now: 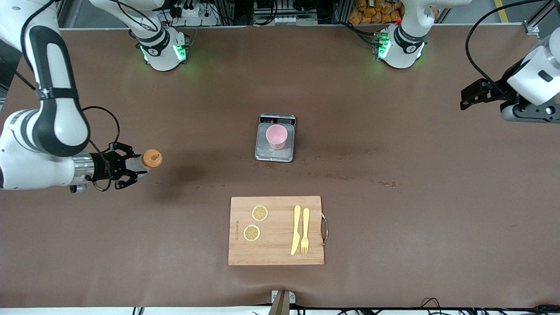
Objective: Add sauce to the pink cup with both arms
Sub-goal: 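Carry the sauce bottle with the right gripper toward the pink cup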
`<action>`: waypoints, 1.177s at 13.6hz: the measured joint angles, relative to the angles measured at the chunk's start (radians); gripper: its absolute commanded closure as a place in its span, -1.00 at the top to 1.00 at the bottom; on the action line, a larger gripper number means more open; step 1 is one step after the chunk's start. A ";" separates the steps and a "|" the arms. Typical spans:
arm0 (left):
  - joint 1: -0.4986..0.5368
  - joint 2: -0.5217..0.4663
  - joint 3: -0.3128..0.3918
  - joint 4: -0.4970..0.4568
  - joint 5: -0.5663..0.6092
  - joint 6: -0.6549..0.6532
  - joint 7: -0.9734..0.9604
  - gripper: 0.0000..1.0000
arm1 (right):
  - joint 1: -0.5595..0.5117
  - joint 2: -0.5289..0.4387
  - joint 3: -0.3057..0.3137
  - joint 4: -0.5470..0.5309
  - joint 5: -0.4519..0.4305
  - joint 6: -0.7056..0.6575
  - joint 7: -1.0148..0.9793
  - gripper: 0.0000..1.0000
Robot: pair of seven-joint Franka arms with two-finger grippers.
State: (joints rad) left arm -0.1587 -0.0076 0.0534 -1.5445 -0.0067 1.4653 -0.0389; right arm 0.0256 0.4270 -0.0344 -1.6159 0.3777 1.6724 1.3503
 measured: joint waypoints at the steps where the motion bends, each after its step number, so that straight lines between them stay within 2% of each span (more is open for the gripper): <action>1: 0.003 -0.008 0.000 0.004 0.000 -0.003 -0.009 1.00 | 0.016 -0.008 0.000 0.000 -0.010 0.000 0.021 0.03; 5: 0.004 -0.019 0.000 0.019 0.000 -0.005 -0.021 1.00 | 0.101 -0.033 0.000 0.000 -0.079 0.000 0.166 0.03; 10: 0.005 -0.019 0.001 0.035 0.000 -0.005 -0.047 1.00 | 0.213 -0.043 0.000 0.000 -0.106 0.002 0.346 0.02; 14: 0.005 -0.019 0.001 0.035 0.000 0.039 -0.047 1.00 | 0.325 -0.044 0.002 -0.001 -0.204 0.021 0.542 0.02; 16: 0.005 -0.018 0.001 0.035 0.000 0.046 -0.047 1.00 | 0.391 -0.044 0.002 -0.002 -0.225 0.035 0.636 0.02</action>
State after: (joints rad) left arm -0.1540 -0.0255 0.0545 -1.5091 -0.0067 1.5111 -0.0860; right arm 0.4164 0.3826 -0.0321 -1.6181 0.1524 1.7075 1.9865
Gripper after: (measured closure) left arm 0.000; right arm 0.489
